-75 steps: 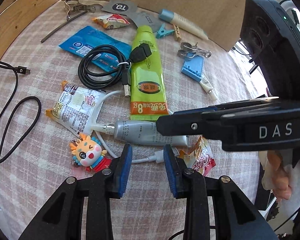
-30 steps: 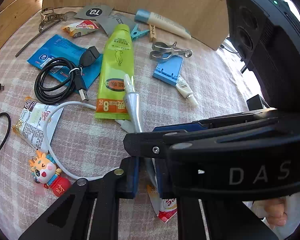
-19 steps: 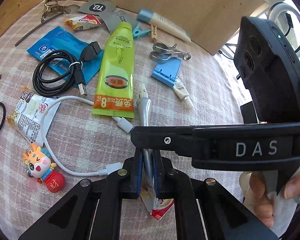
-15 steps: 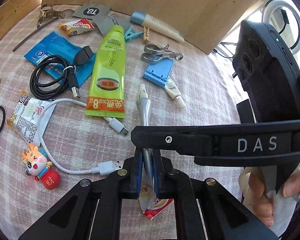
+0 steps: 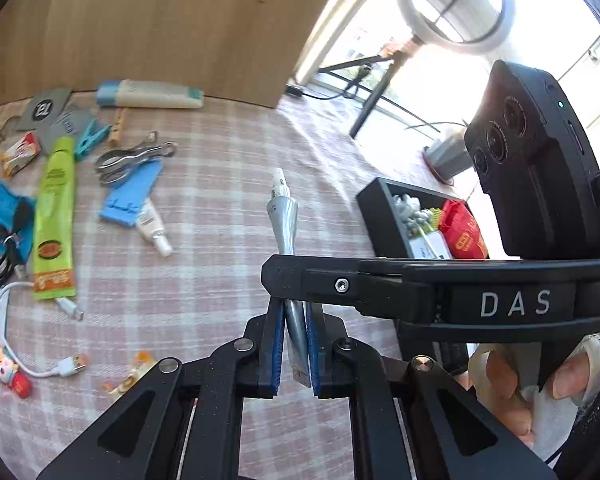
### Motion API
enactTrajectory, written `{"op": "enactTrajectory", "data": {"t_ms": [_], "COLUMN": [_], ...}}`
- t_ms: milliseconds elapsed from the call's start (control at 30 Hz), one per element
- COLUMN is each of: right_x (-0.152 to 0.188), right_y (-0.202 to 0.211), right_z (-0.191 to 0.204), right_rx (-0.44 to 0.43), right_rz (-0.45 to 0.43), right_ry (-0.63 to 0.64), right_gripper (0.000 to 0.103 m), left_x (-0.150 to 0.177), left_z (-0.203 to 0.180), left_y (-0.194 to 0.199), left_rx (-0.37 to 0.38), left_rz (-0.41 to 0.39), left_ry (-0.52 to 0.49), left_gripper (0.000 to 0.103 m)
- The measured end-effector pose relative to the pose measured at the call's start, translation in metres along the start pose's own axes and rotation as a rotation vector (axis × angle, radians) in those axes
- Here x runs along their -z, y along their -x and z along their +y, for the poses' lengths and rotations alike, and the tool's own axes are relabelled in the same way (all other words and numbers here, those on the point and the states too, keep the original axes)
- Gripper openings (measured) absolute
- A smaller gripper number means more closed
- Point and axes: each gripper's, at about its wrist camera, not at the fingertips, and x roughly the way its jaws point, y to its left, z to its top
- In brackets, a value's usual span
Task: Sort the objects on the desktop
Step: 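Lift the grey tube with the right gripper and release it into the tray, then grasp the Coffee-mate packet with the right gripper while the left grasps the tiger figurine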
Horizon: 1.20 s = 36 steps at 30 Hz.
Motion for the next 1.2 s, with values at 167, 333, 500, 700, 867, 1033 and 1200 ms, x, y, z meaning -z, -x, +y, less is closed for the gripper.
{"op": "enactTrajectory", "data": {"t_ms": [167,333,500,700,867,1033,1200], "right_x": [0.008,0.005,-0.005,-0.001,0.011,0.026,0.035], "right_y": [0.056,0.096,0.122,0.139,0.126,0.103,0.081], "right_z": [-0.055,-0.102,-0.124,-0.132,-0.126,-0.108,-0.078], "right_rx": [0.049,0.072,0.187,0.222,0.211,0.234,0.249], "right_rz": [-0.081,-0.133,-0.186,-0.222,-0.207,-0.181,-0.160], "right_ry": [-0.097,-0.194,-0.223,-0.224,-0.215,-0.154,-0.056], "right_gripper": [0.026,0.026,0.028,0.045,0.047,0.049,0.049], "left_x": [-0.014,-0.028,-0.045,-0.042,-0.034,-0.024,-0.004], "left_z": [-0.067,-0.119,-0.156,-0.158,-0.139,-0.099,-0.034], "left_y": [-0.035,-0.066,-0.104,-0.106,-0.085,-0.056,-0.028], "left_rx": [0.065,0.099,0.077,0.011,-0.028,-0.100,-0.209], "left_rz": [0.052,0.079,0.139,0.143,0.136,0.109,0.092], "left_ry": [-0.102,-0.172,-0.204,-0.233,-0.208,-0.157,-0.067], "left_gripper": [0.009,0.009,0.014,0.016,0.020,0.037,0.038]}}
